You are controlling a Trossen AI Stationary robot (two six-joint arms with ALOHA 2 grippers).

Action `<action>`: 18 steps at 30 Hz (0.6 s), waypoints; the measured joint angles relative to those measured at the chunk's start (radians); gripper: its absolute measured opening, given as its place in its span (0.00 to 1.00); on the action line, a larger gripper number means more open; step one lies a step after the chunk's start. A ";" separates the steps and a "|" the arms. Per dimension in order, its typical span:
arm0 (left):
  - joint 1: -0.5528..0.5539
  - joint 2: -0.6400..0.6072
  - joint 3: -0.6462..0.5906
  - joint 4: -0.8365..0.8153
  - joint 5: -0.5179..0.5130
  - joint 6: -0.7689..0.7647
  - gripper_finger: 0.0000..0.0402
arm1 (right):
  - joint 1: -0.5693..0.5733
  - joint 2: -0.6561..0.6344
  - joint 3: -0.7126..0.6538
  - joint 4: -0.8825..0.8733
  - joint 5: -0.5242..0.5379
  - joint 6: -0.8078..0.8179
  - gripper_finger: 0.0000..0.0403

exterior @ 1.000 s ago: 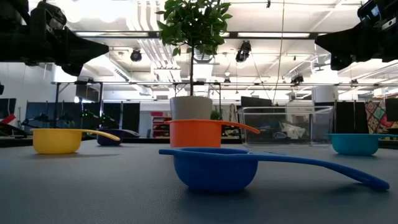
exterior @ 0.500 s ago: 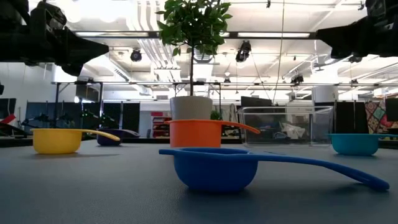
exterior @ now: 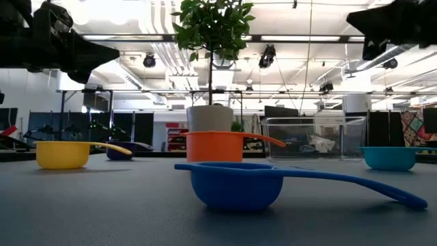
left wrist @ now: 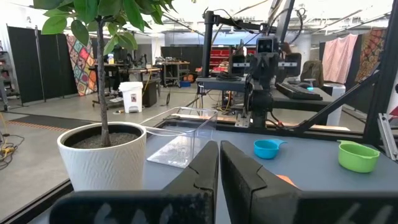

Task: Nest measuring cups in basket
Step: Stack the green measuring cup on top of the orange measuring cup

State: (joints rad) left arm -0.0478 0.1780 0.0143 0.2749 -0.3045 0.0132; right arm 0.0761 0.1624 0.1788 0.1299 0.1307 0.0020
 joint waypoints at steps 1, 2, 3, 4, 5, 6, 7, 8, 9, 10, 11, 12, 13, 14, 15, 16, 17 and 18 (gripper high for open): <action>0.000 0.000 0.000 0.000 0.000 0.000 0.00 | 0.000 0.037 0.037 -0.032 0.000 0.004 0.02; 0.000 0.000 0.000 0.000 0.000 0.000 0.00 | 0.000 0.076 0.074 -0.066 -0.001 0.010 0.02; 0.000 0.000 0.000 0.000 0.000 0.000 0.00 | 0.000 0.123 0.116 -0.103 -0.001 0.021 0.02; 0.000 0.000 0.000 0.000 0.000 0.000 0.00 | 0.001 0.168 0.156 -0.141 -0.002 0.033 0.02; 0.000 0.000 0.000 0.000 0.000 0.000 0.00 | 0.006 0.214 0.193 -0.180 -0.003 0.044 0.02; 0.000 0.000 0.000 0.000 0.000 0.000 0.00 | 0.014 0.260 0.233 -0.223 -0.003 0.055 0.02; 0.000 0.000 0.000 0.000 0.000 0.000 0.00 | 0.024 0.302 0.269 -0.263 -0.002 0.063 0.02; 0.000 0.000 0.000 0.000 0.000 0.000 0.00 | 0.038 0.343 0.305 -0.298 -0.002 0.077 0.02; 0.000 0.000 0.000 0.000 0.000 0.000 0.00 | 0.053 0.384 0.338 -0.332 -0.002 0.092 0.02; 0.000 0.000 0.000 0.000 0.000 0.000 0.00 | 0.073 0.421 0.366 -0.365 -0.001 0.114 0.02; 0.000 0.000 0.000 0.000 0.000 0.000 0.00 | 0.097 0.456 0.392 -0.396 0.001 0.131 0.02; 0.000 0.000 0.000 0.000 0.000 0.000 0.00 | 0.123 0.487 0.417 -0.425 0.001 0.151 0.02; 0.000 0.000 0.000 0.000 0.000 0.000 0.00 | 0.153 0.514 0.439 -0.450 0.002 0.174 0.02; 0.000 0.000 0.000 0.000 0.000 0.000 0.00 | 0.186 0.539 0.459 -0.476 0.009 0.197 0.02; 0.000 0.000 0.000 0.000 0.000 0.000 0.00 | 0.222 0.561 0.476 -0.509 0.025 0.222 0.02; 0.000 0.000 0.000 0.000 0.000 0.000 0.00 | 0.259 0.583 0.494 -0.549 0.051 0.250 0.02; 0.000 0.000 0.000 0.001 0.000 0.000 0.00 | 0.299 0.606 0.509 -0.593 0.084 0.282 0.02; 0.000 0.000 0.000 0.000 0.000 0.000 0.00 | 0.340 0.627 0.523 -0.645 0.121 0.318 0.02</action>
State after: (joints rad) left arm -0.0477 0.1780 0.0145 0.2753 -0.3042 0.0132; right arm 0.4160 0.7896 0.7020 -0.5152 0.2516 0.3204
